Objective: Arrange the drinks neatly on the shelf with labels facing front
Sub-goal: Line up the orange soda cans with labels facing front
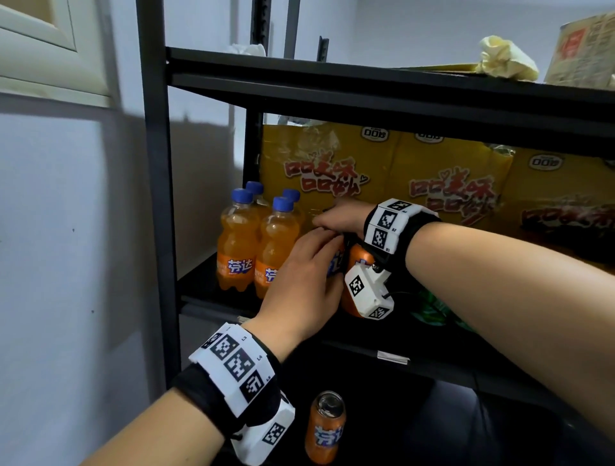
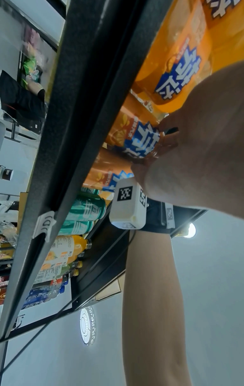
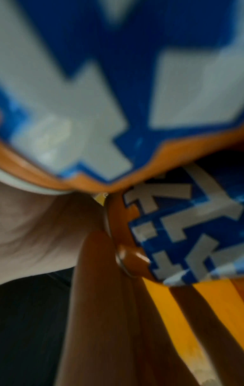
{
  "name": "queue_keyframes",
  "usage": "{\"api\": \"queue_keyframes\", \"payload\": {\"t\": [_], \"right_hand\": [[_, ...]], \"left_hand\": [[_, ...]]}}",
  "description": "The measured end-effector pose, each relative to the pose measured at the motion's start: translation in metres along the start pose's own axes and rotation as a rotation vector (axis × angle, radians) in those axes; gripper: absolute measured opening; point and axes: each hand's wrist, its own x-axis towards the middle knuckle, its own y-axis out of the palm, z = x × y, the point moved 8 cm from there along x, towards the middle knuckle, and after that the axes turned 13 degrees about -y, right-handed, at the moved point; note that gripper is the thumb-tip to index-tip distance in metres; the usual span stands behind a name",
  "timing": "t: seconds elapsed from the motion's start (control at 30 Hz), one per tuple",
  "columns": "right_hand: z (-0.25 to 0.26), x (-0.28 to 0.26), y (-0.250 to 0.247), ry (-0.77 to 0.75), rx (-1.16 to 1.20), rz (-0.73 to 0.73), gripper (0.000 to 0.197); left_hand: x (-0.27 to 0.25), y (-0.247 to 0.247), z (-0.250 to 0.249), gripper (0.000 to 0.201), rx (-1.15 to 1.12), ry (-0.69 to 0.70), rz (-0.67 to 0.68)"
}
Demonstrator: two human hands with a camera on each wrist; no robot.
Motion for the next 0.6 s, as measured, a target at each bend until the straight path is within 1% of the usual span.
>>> {"api": "queue_keyframes", "payload": {"t": [0.1, 0.17, 0.27, 0.33, 0.37, 0.4, 0.43, 0.47, 0.53, 0.6], "right_hand": [[0.001, 0.0, 0.006, 0.026, -0.079, 0.088, 0.025], [0.002, -0.001, 0.008, 0.041, -0.061, 0.126, 0.031], [0.005, -0.002, 0.008, 0.051, -0.094, 0.17, 0.031], [0.005, -0.003, 0.009, 0.05, -0.056, 0.217, 0.029], [0.007, -0.009, 0.002, 0.045, -0.04, 0.19, 0.041], [0.005, -0.012, -0.005, 0.052, -0.022, 0.132, 0.058], [0.003, -0.016, -0.014, 0.06, 0.011, 0.066, 0.069], [0.002, -0.021, -0.021, 0.056, 0.055, 0.013, 0.074], [-0.003, -0.037, -0.033, 0.032, 0.144, -0.056, 0.073], [-0.009, -0.059, -0.044, -0.017, 0.191, -0.096, 0.064]], "left_hand": [[0.001, 0.001, 0.001, 0.055, -0.029, -0.006, 0.015], [0.001, 0.001, 0.0, 0.054, -0.036, 0.0, 0.019], [0.002, 0.001, -0.001, 0.055, -0.019, 0.006, 0.035], [0.003, 0.001, -0.002, 0.056, 0.0, 0.005, 0.052], [0.001, -0.003, -0.006, 0.056, 0.012, 0.006, 0.055], [0.002, -0.004, -0.005, 0.057, 0.031, 0.007, 0.067], [0.003, -0.004, -0.005, 0.057, 0.06, 0.003, 0.082], [0.006, -0.005, -0.004, 0.056, 0.094, -0.001, 0.09], [0.012, -0.009, -0.005, 0.053, 0.165, -0.021, 0.091], [0.019, -0.012, -0.012, 0.05, 0.225, -0.033, 0.09]]}}
